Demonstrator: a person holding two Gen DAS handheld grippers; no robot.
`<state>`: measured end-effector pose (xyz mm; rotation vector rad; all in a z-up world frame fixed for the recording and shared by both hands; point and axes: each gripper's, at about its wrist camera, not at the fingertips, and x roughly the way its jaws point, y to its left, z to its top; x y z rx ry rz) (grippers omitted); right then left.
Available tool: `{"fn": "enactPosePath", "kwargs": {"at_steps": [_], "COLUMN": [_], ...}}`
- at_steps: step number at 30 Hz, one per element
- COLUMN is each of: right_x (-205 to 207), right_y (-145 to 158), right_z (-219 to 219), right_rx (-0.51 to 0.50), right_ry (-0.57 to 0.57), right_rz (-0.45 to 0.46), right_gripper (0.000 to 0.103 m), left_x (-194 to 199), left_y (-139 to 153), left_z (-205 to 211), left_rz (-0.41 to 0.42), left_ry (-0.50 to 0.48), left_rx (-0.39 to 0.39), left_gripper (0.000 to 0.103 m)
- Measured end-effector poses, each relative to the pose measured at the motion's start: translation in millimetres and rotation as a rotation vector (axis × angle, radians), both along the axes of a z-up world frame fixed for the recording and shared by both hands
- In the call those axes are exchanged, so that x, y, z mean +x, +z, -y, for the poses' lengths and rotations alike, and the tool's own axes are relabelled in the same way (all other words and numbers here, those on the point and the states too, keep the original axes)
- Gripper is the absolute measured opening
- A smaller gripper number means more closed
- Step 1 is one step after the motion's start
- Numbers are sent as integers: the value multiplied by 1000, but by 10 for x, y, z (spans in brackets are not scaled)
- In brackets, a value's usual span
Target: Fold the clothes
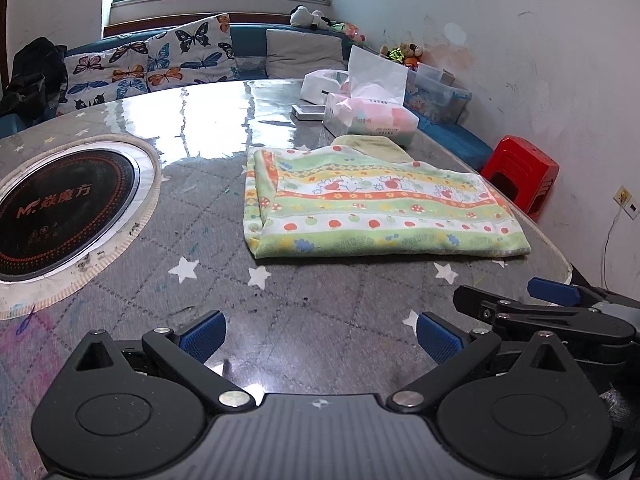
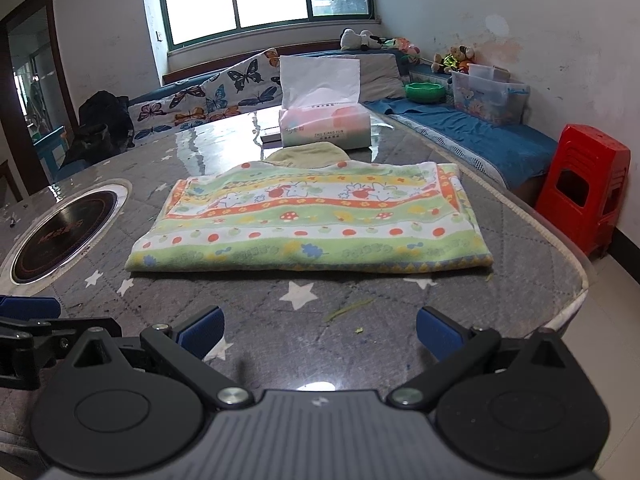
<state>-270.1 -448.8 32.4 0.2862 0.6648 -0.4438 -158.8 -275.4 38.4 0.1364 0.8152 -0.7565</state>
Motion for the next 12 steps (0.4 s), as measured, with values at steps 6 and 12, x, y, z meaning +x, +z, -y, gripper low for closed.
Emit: {"fn": "enactPosePath", "kwargs": {"at_steps": [6, 12], "right_x": [-1, 16], "right_y": [0, -4], "right_z": [-3, -6], "right_rx": [4, 5], "right_ry": [-1, 0], "right_rz": [0, -1], "right_gripper": [103, 103], "left_x": [4, 17], "left_y": [2, 3], "left_z": [7, 19], "left_rz": [0, 4], "left_ry": [7, 7], "left_rx": [6, 13], "left_gripper": [103, 103]}}
